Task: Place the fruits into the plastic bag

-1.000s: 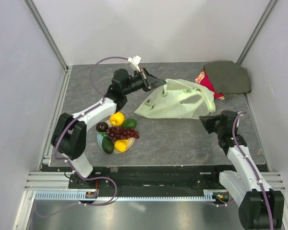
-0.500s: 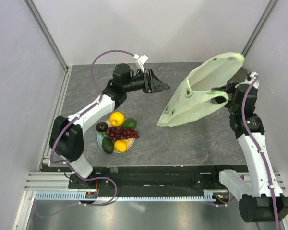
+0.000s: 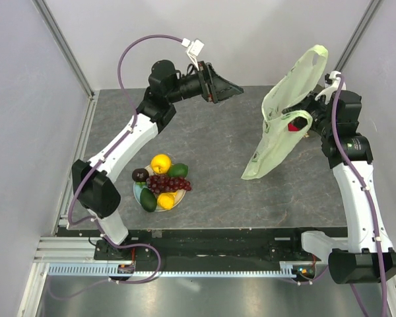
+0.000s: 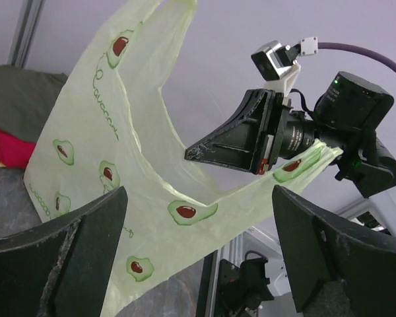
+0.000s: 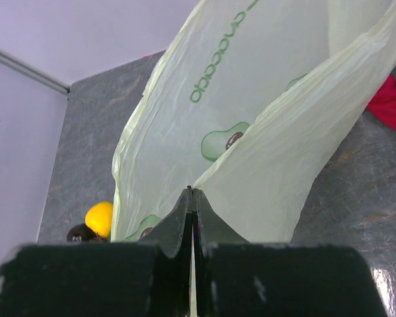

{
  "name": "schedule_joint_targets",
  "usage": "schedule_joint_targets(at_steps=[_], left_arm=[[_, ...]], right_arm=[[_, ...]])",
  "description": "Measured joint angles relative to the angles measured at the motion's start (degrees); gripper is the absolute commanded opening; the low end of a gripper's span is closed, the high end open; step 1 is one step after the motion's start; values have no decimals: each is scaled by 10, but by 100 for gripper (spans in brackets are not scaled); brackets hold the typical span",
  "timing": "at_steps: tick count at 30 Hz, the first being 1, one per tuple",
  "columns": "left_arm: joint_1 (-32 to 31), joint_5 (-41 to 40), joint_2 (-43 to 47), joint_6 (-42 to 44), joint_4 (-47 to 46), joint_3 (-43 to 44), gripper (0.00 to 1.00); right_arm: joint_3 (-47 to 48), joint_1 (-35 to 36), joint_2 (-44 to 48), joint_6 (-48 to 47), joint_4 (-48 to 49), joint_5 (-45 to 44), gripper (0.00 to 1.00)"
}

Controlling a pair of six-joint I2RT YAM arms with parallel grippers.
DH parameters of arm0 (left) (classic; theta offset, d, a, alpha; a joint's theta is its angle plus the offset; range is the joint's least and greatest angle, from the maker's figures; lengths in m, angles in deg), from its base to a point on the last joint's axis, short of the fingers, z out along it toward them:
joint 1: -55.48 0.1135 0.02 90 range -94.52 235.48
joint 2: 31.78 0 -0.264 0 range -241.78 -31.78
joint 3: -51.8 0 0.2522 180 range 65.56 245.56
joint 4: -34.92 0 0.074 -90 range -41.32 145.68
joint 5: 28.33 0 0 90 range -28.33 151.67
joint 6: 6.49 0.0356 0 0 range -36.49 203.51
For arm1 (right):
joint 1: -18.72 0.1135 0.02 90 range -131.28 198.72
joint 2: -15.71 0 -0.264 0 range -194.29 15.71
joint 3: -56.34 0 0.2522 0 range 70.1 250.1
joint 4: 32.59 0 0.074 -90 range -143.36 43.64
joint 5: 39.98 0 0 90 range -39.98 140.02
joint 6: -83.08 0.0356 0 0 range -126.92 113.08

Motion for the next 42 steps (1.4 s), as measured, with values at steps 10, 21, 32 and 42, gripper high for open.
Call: schedule_joint_targets(at_steps=[10,21,32,42], left_arm=[[-44,-26,-56,34,96,24,99],[-104,-41,-153,67,152,142,99],[-135,-61,-231,112,222,261,97],[-140,-80,-238,200,280,268,70]], right_arm=[[-46,0,20,7,1,71,0],[-57,0,33,8,0,94,0],[-64,-3,43,1,-19,97,0],[-72,-1,60,-1,-30,100,0]])
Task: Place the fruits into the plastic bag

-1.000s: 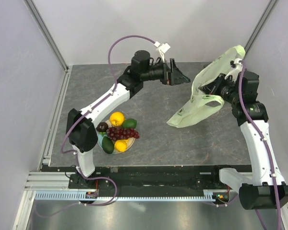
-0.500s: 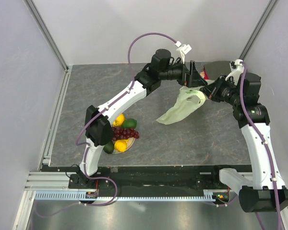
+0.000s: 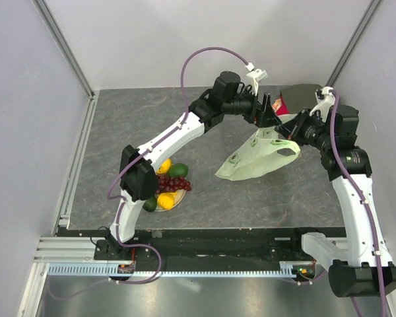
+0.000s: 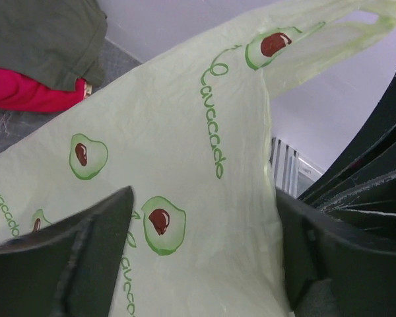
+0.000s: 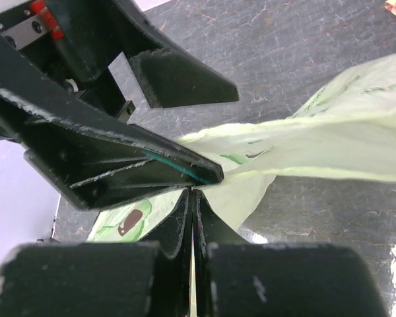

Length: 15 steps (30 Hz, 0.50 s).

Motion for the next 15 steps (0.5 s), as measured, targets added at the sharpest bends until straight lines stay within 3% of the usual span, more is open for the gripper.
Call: schedule_joint_targets(at_steps=[4,5,8,15], left_arm=[[-3,3,3,26,4,-20,41],[-4,3,3,32,7,-28,28],[-7,2,3,43,23,-41,4],[9,-52,14,43,38,-53,1]], right_arm=[[0,0,1,0,2,-15,0],[0,0,2,0,2,-18,0],[0,1,7,1,2,-33,0],[8,1,17,-5,-30,-140,0]])
